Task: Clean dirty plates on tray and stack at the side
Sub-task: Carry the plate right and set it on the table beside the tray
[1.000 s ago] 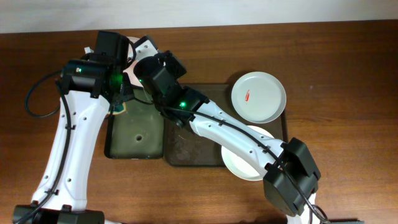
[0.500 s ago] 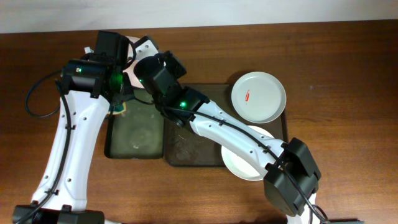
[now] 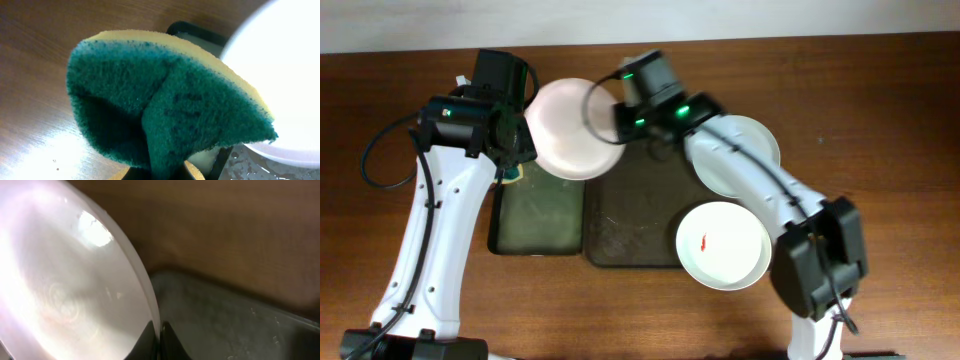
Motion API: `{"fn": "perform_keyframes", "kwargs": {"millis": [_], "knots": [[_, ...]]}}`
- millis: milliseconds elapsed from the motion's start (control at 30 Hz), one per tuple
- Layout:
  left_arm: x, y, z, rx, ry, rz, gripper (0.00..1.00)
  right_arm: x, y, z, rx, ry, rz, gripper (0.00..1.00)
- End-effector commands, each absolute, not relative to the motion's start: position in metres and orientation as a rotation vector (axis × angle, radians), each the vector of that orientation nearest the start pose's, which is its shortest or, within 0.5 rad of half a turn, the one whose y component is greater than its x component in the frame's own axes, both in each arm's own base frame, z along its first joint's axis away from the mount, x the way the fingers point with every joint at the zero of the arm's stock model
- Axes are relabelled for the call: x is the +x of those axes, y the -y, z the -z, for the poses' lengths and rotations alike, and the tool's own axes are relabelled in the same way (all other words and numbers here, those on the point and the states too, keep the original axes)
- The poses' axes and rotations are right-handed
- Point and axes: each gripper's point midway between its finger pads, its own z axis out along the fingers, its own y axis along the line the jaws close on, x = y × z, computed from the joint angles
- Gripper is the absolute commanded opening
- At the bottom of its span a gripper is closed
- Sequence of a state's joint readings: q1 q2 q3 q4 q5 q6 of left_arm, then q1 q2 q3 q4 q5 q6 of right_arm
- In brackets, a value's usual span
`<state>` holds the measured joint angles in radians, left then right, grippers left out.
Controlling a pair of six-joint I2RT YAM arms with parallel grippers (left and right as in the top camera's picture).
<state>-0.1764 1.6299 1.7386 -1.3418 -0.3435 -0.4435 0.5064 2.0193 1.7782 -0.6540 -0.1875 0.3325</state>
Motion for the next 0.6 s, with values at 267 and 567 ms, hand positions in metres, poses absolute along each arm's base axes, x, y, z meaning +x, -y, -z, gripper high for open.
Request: {"fn": "perform_keyframes", "kwargs": {"millis": [267,567], "knots": [[0.356,0.004,-0.241,-0.464,-2.657,-0.298,0.00,0.432,0.020,-0.214,0.487,-2.609,-0.678,0.04],[0.367,0.006,-0.246,-0.467,-2.610,-0.272,0.00,0.333,0.202,-0.157,1.256,-2.614,-0.393,0.04]]}}
